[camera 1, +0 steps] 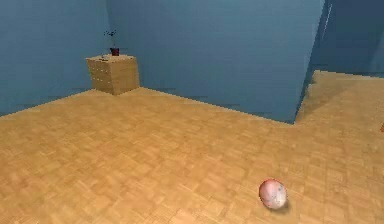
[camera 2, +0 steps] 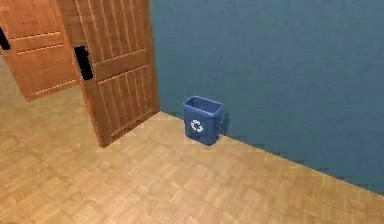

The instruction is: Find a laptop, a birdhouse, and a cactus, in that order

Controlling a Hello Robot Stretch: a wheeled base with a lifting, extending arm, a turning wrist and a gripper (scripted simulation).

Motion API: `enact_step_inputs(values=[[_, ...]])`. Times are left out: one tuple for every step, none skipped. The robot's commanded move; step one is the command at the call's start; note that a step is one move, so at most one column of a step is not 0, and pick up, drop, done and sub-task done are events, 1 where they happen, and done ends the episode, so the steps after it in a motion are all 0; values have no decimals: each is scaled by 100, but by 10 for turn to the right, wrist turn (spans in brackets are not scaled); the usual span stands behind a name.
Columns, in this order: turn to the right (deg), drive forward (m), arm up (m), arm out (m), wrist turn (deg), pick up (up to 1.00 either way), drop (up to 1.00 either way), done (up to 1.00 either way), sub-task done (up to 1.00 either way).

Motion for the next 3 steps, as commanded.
enact_step_inputs(values=[[0, 100, 0, 0, 0, 0, 0, 0, 0], [90, 0, 0, 0, 0, 0, 0, 0, 0], [0, 25, 0, 0, 0, 0, 0, 0, 0]])
